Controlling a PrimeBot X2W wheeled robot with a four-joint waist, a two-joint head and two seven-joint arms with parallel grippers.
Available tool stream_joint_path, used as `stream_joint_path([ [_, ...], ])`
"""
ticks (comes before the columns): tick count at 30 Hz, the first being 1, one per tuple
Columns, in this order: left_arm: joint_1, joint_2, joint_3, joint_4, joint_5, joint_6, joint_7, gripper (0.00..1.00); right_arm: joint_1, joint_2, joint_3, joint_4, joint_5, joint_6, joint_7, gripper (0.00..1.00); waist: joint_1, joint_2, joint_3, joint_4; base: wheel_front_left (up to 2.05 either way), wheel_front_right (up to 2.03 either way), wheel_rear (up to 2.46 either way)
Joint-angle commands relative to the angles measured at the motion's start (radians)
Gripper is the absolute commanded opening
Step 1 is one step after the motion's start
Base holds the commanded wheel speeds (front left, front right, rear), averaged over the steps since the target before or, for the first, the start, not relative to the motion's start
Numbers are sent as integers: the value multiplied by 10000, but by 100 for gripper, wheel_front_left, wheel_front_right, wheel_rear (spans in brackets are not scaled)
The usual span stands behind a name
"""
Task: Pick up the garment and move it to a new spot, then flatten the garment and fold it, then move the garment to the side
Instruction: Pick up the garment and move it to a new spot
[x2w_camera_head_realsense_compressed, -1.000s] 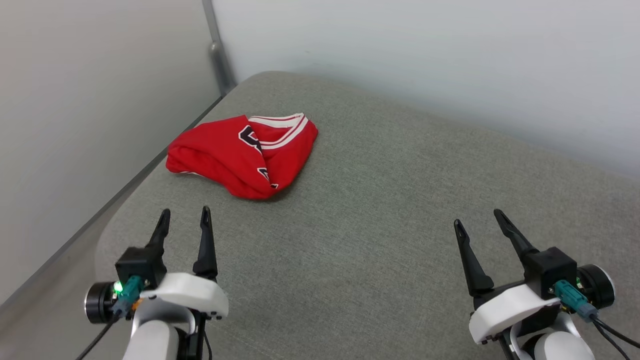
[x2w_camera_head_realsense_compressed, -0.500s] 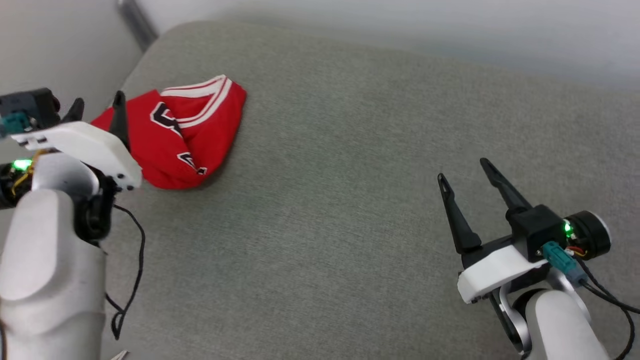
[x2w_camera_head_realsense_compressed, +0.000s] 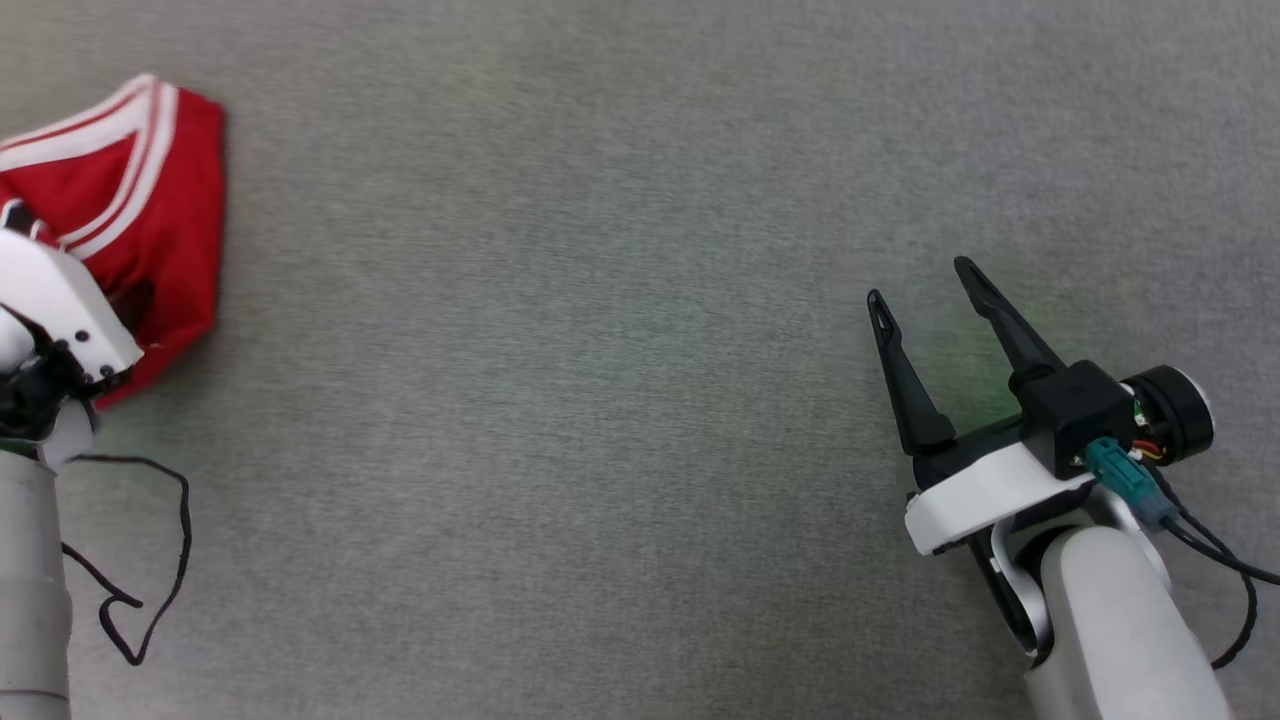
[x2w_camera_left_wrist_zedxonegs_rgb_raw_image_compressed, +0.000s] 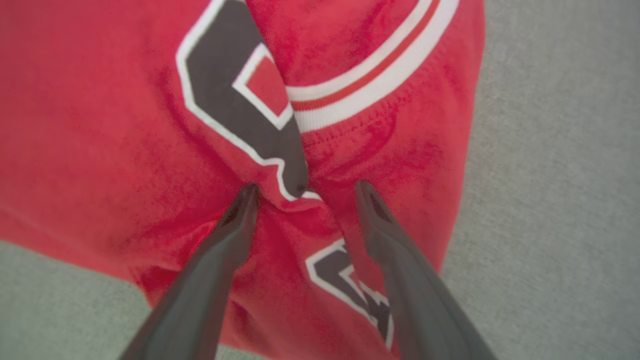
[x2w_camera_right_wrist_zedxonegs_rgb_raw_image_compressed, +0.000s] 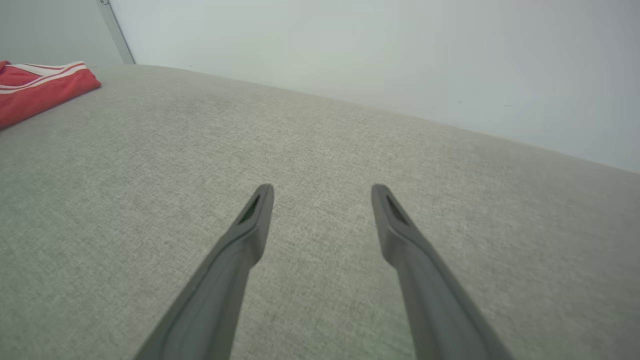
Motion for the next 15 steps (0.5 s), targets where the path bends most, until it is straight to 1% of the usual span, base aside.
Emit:
stream_joint_path([
  [1,129,22,75,164,-121,45,203,100,-191,8,9,57,41,-10,-104,100,-2,-1,396,-396,0,0,0],
  [6,720,22,134,910,-166,514,949,100,-318,11,38,235,48,-10,-181,100,-2,-1,438,-492,0,0,0],
  [7,805,38,121,961,-93,647,946,90,-328,11,37,270,46,-10,-183,100,-2,-1,426,-499,0,0,0],
  [8,834,44,121,932,-68,710,859,41,-331,11,29,308,45,-10,-192,100,-2,-1,407,-501,0,0,0],
  [9,836,30,118,865,-49,736,751,6,-336,11,17,337,37,-10,-195,100,-2,-1,382,-494,0,0,0],
  [10,777,52,95,760,29,780,526,0,-336,10,-11,366,22,-10,-197,100,-2,-1,343,-469,0,0,0],
  [15,384,370,-64,210,534,886,-981,0,-128,5,-137,502,-47,-10,-194,100,-2,-1,-135,-282,0,0,0],
])
